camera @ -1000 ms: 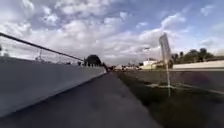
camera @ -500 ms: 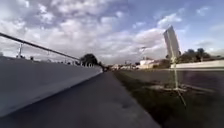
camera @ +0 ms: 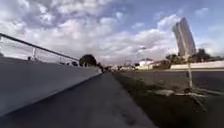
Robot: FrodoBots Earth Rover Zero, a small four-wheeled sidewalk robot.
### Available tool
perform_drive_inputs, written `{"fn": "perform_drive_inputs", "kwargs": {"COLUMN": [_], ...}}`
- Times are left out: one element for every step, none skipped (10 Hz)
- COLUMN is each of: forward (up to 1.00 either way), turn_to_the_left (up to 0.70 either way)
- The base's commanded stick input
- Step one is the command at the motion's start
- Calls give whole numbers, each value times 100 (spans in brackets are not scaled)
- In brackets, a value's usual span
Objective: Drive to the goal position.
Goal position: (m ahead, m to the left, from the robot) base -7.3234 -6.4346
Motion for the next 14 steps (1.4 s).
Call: {"fn": "perform_drive_inputs", "kwargs": {"forward": [100, 100, 100, 100, 100, 100, 100, 100, 100, 100, 100, 100, 100, 100], "turn_to_the_left": [0, 0, 0, 0, 0, 0, 0, 0, 0, 0, 0, 0, 0, 0]}}
